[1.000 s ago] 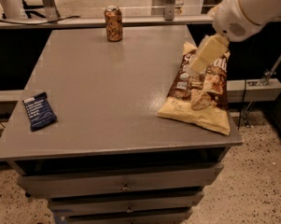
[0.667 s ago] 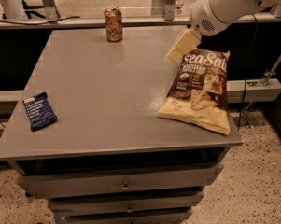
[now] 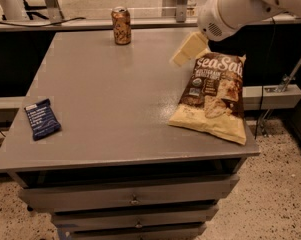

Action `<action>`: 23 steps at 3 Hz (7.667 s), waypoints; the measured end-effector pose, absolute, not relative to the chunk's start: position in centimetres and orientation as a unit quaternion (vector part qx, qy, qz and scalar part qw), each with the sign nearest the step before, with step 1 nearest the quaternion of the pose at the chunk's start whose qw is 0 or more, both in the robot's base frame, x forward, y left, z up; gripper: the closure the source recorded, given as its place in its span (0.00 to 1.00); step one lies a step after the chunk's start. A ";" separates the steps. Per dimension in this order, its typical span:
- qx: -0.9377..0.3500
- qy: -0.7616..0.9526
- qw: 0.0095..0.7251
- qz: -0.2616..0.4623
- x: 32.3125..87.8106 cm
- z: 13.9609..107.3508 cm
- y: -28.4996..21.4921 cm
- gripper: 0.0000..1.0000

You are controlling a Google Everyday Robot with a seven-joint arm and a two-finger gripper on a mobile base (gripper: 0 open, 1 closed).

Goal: Knock orange can over

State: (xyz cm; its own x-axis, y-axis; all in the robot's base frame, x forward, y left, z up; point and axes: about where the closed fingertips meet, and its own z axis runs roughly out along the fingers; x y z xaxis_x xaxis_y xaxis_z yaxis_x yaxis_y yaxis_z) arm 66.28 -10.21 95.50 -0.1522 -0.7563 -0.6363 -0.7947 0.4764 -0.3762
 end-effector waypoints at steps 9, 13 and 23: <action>-0.351 0.725 0.549 0.223 92.1 87.9 8.5 0.39; -0.442 0.667 0.532 0.279 83.3 95.1 7.6 1.00; -0.860 0.466 0.175 0.110 65.4 86.1 10.1 0.61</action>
Offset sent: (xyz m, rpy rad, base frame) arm 0.1532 0.1006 -0.0340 0.5197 -0.0103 -0.0978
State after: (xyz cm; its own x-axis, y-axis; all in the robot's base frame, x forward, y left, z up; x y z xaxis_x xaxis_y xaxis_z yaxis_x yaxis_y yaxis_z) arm 65.35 10.10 86.12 0.5415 -0.7635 -0.3519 -0.8403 -0.5046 -0.1981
